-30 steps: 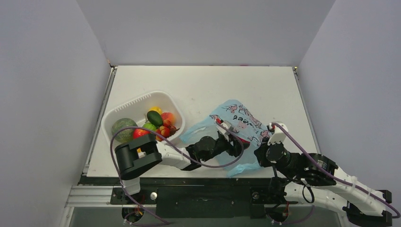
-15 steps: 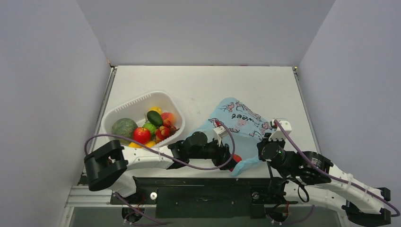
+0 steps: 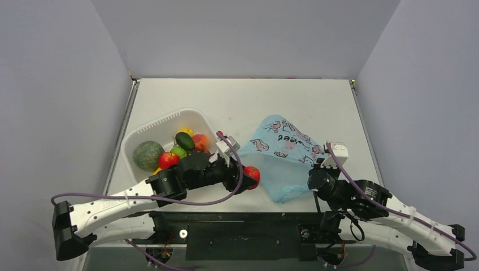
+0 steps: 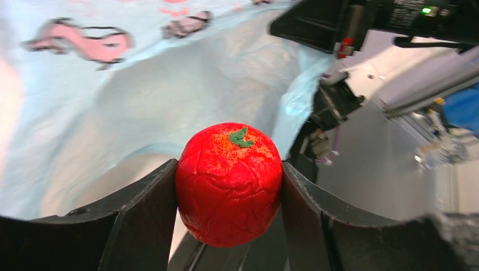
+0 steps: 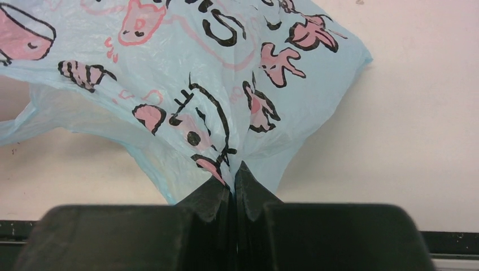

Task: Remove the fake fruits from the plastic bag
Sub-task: Place the fake fruit in the bin.

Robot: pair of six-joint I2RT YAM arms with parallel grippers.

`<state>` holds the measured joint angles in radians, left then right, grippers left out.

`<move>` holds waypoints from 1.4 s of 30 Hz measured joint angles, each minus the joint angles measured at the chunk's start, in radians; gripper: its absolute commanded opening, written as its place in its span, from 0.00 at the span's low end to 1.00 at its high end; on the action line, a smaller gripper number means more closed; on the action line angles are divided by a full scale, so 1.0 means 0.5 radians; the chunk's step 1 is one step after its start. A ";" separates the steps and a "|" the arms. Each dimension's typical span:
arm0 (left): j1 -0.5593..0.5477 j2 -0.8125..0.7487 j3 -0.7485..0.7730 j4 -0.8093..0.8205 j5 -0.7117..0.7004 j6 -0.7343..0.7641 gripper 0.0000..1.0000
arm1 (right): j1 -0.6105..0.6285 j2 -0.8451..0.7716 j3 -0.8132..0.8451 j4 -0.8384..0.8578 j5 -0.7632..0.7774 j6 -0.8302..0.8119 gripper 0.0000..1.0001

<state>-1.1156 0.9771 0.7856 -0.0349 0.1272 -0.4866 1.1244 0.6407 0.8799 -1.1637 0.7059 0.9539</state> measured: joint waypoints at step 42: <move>1.514 -0.001 0.025 -0.468 -0.249 0.175 0.85 | -0.050 -0.534 0.161 -0.408 0.153 0.274 0.00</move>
<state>-0.3584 0.9768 0.7982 -0.2691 0.0029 -0.3992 1.0992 0.3737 0.9604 -1.3678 0.7822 1.0908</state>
